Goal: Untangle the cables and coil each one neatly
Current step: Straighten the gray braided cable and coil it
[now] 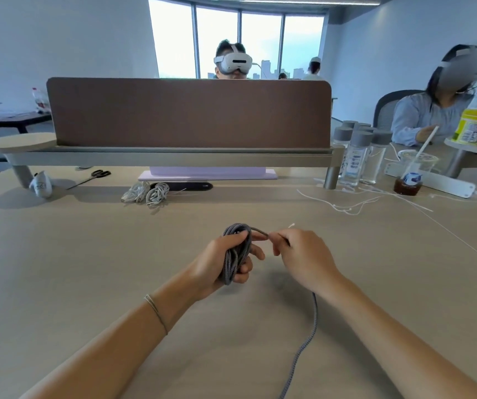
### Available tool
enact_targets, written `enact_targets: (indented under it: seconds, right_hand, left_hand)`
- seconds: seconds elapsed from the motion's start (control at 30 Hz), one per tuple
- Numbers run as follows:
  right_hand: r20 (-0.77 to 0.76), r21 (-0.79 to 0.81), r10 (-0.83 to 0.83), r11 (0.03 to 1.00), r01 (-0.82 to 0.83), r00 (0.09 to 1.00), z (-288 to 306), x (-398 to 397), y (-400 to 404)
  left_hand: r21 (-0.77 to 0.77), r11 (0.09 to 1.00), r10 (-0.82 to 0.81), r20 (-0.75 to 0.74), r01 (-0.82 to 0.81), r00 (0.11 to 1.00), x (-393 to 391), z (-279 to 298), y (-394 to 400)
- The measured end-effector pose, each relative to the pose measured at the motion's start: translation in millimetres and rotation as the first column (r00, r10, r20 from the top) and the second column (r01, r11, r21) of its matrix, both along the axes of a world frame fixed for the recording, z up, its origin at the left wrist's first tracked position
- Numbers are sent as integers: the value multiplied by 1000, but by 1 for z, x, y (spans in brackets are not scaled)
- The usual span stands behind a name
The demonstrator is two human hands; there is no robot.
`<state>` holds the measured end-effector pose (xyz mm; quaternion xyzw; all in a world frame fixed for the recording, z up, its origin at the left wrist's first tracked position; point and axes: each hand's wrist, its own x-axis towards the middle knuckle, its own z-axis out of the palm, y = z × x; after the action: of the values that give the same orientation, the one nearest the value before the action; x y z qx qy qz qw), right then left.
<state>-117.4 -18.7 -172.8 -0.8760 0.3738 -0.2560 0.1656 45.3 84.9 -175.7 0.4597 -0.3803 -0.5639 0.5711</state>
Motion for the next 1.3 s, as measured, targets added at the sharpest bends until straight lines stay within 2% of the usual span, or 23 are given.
enact_targets:
  seconds: [0.17,0.27,0.33,0.43,0.53,0.57,0.63,0.7,0.73,0.8,0.9,0.97,1.03,1.17,1.27,1.3]
  right_hand:
    - [-143,-45,26,998,-33,989,-5,11,20]
    - [-232,-86,70,992,-93,970,-14,23,34]
    - [-237,-70,127,987,-147,963,-18,30,45]
    - [-203,-15,235,970,-243,951,-21,32,59]
    - [-157,68,328,945,-321,932,-19,29,67]
    - [-127,104,351,935,-340,928,-17,28,69]
    - [-93,154,388,916,-371,917,-13,27,73]
    - [-84,207,418,895,-394,905,-9,25,78]
    - [-70,242,432,882,-405,899,-7,24,79]
    - [-24,308,457,850,-428,889,-4,22,80]
    - [73,381,442,816,-434,894,7,16,73]
    - [164,439,433,773,-458,886,18,10,64]
    - [267,479,380,745,-464,886,29,3,52]
    - [470,588,141,687,-428,871,44,-9,27]
    - [530,603,31,689,-402,848,43,-14,11]
    - [543,595,12,700,-395,839,40,-14,8]
  left_hand:
    - [-22,992,125,-24,-126,992,-5,2,-3]
    - [-60,983,158,-219,-175,963,-4,5,-4]
    - [-51,964,240,-263,-262,934,-2,5,-7]
    - [3,881,453,-292,-473,842,3,6,-10]
    - [84,819,563,-308,-567,767,15,10,-10]
    - [94,804,589,-263,-587,764,18,11,-11]
    - [48,759,651,-69,-649,756,20,8,-11]
    - [-119,723,690,191,-681,699,19,5,-8]
    - [-223,709,700,335,-669,630,19,3,-7]
    - [-385,693,698,568,-609,435,22,0,-5]
    - [-519,720,650,736,-460,187,32,-3,-4]
    - [-516,773,585,805,-369,99,40,-5,-7]
    - [-445,838,498,860,-316,109,46,-6,-7]
    - [-302,942,325,931,-147,167,38,-7,-2]
    - [-240,970,242,916,-46,320,27,-6,0]
    - [-213,977,201,919,-2,339,23,-5,1]
